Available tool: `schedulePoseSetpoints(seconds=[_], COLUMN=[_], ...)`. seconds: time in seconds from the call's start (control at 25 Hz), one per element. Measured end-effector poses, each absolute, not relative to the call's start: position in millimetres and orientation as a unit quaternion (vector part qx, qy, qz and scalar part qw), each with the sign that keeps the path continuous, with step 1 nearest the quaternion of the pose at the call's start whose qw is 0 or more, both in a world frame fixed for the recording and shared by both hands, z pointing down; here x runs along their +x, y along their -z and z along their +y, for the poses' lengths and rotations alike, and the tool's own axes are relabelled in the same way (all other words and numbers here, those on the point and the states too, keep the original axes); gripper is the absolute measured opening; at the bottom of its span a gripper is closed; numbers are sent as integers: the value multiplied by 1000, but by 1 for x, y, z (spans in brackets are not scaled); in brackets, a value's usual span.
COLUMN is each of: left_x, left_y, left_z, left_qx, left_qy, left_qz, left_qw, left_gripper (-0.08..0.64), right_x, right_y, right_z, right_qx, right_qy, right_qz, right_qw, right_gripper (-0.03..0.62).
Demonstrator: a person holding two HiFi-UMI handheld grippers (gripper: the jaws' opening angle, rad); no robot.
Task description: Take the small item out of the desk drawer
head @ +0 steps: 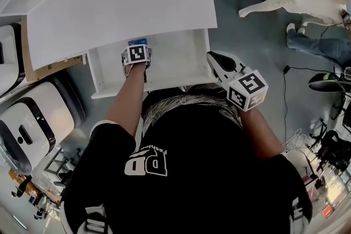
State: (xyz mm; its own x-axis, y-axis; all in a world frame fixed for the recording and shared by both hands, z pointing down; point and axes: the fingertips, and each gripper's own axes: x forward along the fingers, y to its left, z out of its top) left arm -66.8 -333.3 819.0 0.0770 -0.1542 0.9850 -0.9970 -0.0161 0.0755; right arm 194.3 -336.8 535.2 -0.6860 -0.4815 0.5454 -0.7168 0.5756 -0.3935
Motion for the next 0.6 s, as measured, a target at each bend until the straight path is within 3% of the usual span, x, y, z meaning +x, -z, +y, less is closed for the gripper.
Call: schedulePoseSetpoints(seconds=[0.6], left_x=[-68], left_y=[-797], left_z=[-323], left_qx=[587], left_qy=[-443], left_qz=[-470], left_qw=[488], left_gripper=[425], right_x=[171], right_y=[-526], right_z=[-326], right_qx=[348], right_qy=[-302], right_qz=[-869], right_qw=[180], right_gripper=[9])
